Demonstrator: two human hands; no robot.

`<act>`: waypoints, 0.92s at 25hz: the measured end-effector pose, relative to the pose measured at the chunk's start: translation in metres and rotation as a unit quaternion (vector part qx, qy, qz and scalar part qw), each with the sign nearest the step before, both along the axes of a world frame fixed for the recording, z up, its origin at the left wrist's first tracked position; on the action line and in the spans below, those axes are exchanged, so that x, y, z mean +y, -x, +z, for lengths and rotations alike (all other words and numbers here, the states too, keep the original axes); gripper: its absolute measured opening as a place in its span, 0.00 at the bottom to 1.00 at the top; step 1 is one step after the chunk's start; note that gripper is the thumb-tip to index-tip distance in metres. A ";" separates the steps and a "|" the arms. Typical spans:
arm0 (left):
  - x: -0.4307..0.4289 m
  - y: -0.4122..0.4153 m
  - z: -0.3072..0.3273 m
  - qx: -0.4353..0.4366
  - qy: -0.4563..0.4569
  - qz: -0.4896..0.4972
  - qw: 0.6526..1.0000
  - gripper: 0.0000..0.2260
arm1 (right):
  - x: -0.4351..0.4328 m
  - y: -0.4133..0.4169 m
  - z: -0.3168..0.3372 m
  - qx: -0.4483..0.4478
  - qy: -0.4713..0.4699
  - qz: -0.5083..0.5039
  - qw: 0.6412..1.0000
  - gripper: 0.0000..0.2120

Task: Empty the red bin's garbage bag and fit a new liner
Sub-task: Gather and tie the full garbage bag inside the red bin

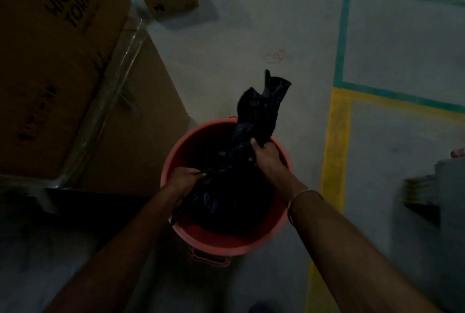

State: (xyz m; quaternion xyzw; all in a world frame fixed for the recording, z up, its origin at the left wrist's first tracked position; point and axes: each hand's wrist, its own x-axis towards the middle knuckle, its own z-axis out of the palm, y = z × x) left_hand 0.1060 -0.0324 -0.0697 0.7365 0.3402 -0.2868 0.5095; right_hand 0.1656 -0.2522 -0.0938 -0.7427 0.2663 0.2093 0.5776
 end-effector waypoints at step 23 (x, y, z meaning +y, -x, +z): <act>0.009 -0.051 0.037 0.048 0.003 0.024 0.999 0.17 | -0.022 0.099 0.006 -0.232 0.003 -0.007 0.973 0.09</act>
